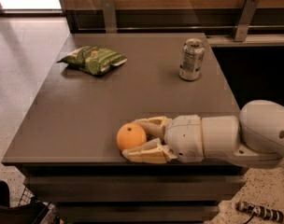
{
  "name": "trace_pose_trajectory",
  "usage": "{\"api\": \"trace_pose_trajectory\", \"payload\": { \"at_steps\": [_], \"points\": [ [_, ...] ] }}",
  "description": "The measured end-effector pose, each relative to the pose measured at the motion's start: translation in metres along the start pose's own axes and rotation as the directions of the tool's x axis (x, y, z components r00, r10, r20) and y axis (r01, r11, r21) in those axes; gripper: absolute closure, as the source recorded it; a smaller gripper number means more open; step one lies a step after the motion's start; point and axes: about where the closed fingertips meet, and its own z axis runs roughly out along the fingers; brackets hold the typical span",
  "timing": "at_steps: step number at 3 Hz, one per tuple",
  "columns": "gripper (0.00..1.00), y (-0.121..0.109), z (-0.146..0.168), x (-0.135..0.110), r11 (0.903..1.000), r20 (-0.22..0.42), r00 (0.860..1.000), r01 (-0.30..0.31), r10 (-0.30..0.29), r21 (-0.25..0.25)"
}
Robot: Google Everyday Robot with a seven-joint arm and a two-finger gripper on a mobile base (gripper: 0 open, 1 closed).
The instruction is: Move orange near green jalapeno chip bag
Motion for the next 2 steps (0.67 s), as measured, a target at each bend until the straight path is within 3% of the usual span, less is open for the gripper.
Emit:
{"api": "trace_pose_trajectory", "payload": {
  "at_steps": [2],
  "points": [
    [1.0,0.0024,0.0027,-0.0026,1.0,-0.003,1.0,0.007,-0.007,-0.006]
  ]
}}
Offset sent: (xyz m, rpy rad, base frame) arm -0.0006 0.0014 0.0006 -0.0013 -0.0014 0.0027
